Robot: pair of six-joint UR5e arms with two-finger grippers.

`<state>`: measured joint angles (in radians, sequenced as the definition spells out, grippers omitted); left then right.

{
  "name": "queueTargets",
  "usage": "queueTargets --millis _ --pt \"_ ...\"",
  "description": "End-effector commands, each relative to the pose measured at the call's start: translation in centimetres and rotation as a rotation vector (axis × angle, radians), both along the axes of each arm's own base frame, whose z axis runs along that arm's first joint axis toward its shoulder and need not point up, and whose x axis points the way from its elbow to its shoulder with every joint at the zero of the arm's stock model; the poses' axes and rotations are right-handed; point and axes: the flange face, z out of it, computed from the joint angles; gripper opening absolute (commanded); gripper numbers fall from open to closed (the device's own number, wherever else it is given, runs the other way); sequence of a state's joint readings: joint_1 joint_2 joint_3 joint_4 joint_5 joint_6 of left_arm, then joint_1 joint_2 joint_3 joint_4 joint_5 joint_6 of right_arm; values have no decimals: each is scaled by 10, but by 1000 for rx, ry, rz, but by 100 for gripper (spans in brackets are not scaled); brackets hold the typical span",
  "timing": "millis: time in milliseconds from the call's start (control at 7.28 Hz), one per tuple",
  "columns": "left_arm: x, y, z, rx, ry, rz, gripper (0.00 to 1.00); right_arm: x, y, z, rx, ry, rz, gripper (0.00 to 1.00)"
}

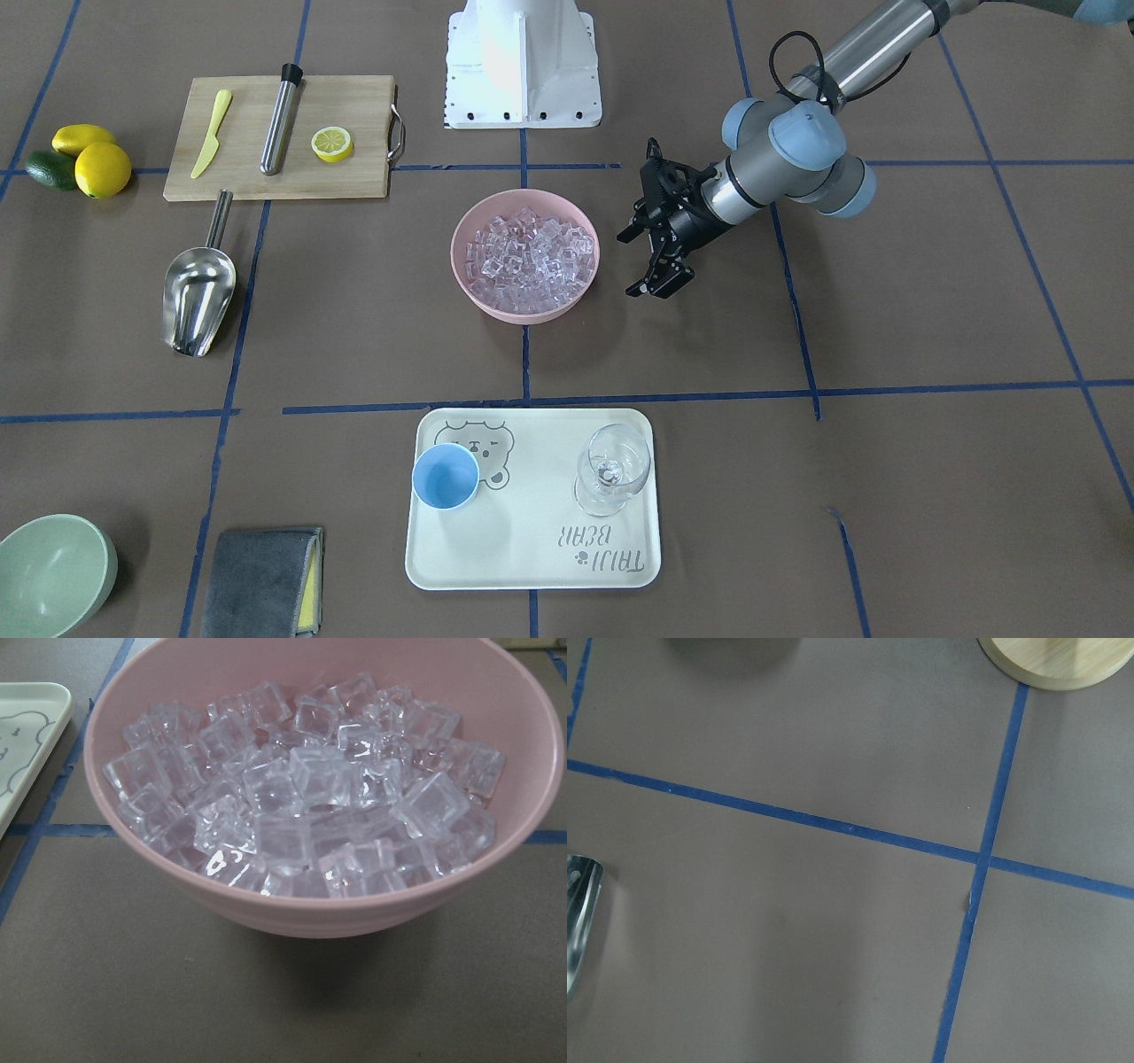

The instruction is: Put ice in cup with scoop

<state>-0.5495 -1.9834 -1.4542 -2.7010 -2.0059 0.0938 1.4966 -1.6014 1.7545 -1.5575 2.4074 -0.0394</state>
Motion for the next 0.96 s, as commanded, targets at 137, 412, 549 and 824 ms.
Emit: queueTargets --millis 137,412,549,824 --pt "15 2 -13 -19 44 -23 100 -19 1 -25 -25 -19 25 100" --pt "18 1 -12 -22 48 -23 100 -58 10 -74 -59 -41 54 100" --pt "18 0 -11 -23 45 -23 100 -86 20 -99 -89 -53 56 100" --pt "18 1 -12 -22 48 -24 100 -144 46 -139 -147 -74 74 100"
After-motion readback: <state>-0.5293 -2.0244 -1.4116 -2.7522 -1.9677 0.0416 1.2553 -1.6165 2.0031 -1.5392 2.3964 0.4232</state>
